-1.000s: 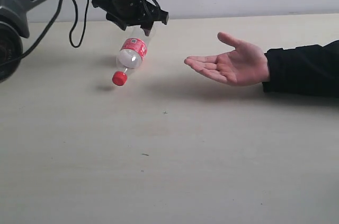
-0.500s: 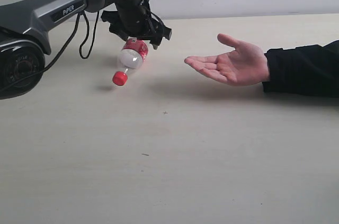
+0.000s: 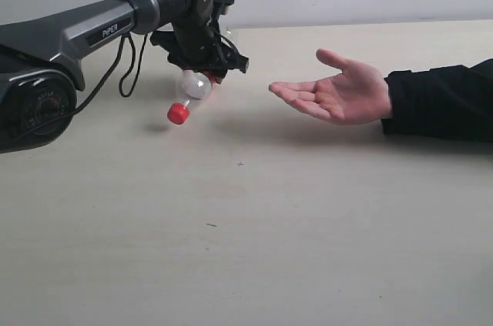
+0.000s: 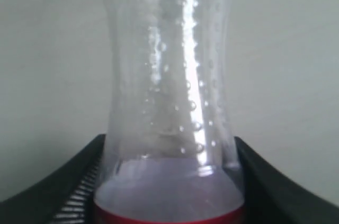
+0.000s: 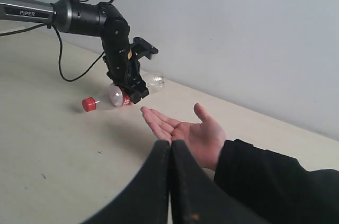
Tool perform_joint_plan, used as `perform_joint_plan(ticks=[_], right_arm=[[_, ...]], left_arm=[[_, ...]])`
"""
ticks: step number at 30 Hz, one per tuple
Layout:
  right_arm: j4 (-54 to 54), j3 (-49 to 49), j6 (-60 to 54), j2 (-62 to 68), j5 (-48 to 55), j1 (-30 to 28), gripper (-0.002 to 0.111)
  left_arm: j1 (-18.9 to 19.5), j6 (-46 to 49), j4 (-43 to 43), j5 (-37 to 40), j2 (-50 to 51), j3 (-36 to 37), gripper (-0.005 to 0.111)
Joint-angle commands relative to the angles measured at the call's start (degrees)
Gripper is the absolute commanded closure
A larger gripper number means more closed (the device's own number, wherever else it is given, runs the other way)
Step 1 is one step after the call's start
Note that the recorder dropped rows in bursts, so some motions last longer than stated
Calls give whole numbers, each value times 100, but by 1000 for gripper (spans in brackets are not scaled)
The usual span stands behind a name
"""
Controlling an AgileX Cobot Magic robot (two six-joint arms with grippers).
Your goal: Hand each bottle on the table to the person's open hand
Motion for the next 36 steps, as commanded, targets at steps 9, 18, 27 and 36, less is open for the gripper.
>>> perform_joint_plan(ticks=[9,18,27,36], right_arm=[[9,28,26,-14,-43,-24,108],[9,28,26,-14,-43,-24,108],[9,28,14,-14,-43,-24,108],[9,28,25,-14,-43,-24,108]], left_arm=[[-21,-219,323,1239,-1363,-454,107],[-65,-278,469,1239,-2910,1482,107],[-32,-2024,523,-2417,-6048,6959,107],[-976,-3063,500,-5288,-8025,9236,107]])
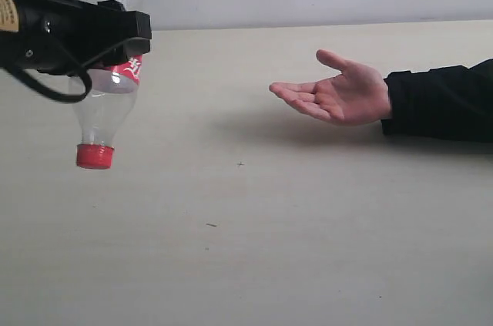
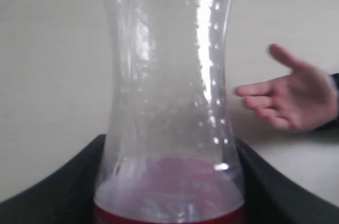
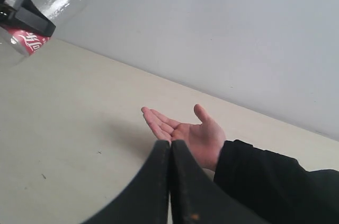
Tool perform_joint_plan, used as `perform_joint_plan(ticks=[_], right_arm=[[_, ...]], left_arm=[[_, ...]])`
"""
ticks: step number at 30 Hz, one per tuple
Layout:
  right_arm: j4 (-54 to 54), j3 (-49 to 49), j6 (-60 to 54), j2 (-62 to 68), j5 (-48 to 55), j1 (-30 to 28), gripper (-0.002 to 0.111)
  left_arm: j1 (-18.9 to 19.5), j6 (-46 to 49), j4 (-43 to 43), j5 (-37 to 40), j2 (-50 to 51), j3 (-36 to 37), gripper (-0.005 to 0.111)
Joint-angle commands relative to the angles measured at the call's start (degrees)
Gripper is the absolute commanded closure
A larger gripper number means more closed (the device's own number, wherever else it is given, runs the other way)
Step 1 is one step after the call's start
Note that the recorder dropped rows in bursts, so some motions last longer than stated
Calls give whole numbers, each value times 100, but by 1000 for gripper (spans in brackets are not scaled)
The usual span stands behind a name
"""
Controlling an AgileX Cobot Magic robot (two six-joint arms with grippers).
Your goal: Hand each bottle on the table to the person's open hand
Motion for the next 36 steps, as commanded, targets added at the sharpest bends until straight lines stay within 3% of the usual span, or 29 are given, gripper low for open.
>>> perform_joint_plan(ticks=[1,8,19,23,24,29,36], right_arm=[[9,28,14,-14,-43,-24,108],[9,28,4,-14,-43,-24,108],[9,28,4,-14,-43,-24,108],[9,28,4,-14,-43,-24,108],[9,28,4,-14,-43,-24,108],[9,28,4,-14,-43,-24,108],[9,28,4,-14,-43,-24,108]], left_arm=[[-656,-306,5,-806,-371,355,107],[-1346,-538,-39,-1302,123,218,107],[-2110,-1211,176,167,1910,-1869,107],[-2743,-3319,2813,2822,2669,-3238,107],[-2935,-3659,3256,3104,2796,-3395,107],[-3102,-5617,3642,2201,3250,-3881,107],[-3102,-7953,5123,2335,3678,-3905,107]])
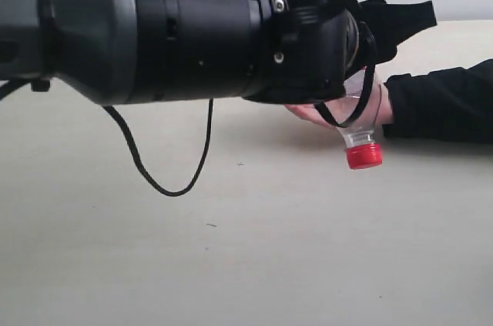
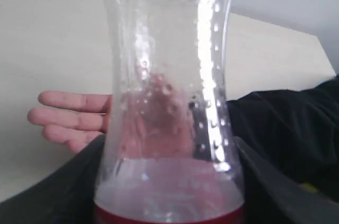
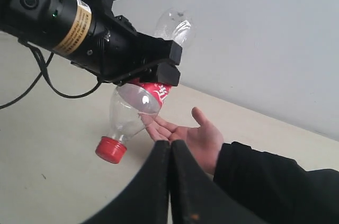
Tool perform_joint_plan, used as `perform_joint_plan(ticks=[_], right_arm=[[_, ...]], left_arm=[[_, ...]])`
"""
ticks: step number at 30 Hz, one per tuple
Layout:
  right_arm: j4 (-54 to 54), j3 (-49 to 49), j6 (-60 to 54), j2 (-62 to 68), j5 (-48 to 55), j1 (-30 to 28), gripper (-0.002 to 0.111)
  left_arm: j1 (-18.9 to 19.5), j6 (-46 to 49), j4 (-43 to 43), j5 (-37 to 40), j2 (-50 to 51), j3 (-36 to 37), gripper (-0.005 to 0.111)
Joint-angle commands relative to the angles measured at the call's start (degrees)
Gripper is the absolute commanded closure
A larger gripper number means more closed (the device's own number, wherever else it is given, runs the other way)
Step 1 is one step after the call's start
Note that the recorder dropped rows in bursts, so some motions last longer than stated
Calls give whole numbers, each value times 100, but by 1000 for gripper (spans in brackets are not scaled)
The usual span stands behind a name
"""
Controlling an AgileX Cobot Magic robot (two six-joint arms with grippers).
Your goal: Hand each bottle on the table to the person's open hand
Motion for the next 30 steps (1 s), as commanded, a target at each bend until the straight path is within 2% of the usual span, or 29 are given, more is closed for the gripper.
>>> perform_joint_plan(ticks=[1,7,15,19,22,30], right_arm=[[9,28,4,-14,-43,-24,108],[9,28,4,-14,-43,-24,108],[9,28,4,-14,-43,-24,108],[9,28,4,-14,-43,-24,108],[9,28,4,-14,-43,-24,108],[9,28,4,-14,-43,-24,108]], left_arm=[[-9,-1368,1017,-107,259,-45,107],[115,-1426,1034,-570,872,-364,107],[329,-1374,929,-815,1522,-872,107],[647,-1230,817,-1445,1632,-967,107],[752,-1204,807,-1526,1658,-975,107],[765,-1052,794,-1781,1919,-975,107]])
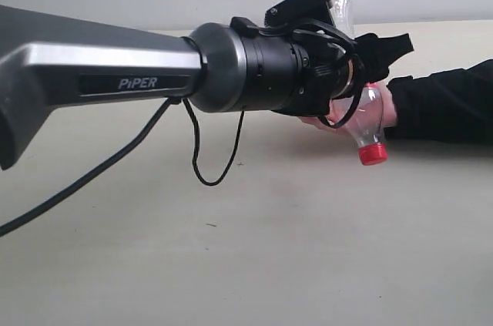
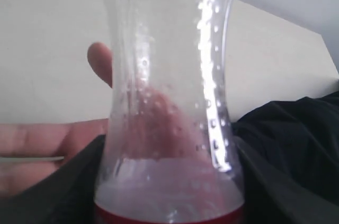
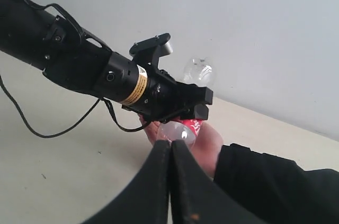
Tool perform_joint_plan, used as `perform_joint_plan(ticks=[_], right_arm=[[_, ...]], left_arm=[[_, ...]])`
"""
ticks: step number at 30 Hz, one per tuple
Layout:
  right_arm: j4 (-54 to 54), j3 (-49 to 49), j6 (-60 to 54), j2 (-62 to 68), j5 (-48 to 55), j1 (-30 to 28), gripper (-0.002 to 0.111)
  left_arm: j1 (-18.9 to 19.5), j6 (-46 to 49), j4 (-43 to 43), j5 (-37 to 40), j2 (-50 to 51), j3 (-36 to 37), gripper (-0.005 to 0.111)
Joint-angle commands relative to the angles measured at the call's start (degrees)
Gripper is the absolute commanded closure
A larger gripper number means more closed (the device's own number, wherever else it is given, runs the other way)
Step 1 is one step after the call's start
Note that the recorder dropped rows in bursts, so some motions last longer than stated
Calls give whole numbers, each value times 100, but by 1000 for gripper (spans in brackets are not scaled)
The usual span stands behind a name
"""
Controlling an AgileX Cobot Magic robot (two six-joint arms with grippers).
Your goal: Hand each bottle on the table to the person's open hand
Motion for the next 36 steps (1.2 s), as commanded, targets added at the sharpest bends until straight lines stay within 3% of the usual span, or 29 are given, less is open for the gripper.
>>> perform_joint_plan(ticks=[1,14,17,22,25,36], right_arm=[[9,28,4,-14,-43,-24,108],[9,28,4,-14,-43,-24,108],[9,28,4,-14,-43,-24,108],[9,28,4,-14,-43,-24,108],[9,28,4,-14,-43,-24,108],[9,28,4,-14,-43,-24,108]], left_arm=[[1,77,-18,-257,196,-35,107],[85,138,-21,-371,341,-35,104],[118,138,-21,-446,357,-35,91],[118,149,-21,-500,354,-35,57],[118,149,-21,-509,354,-35,43],[118,149,-69,-547,354,-35,39]])
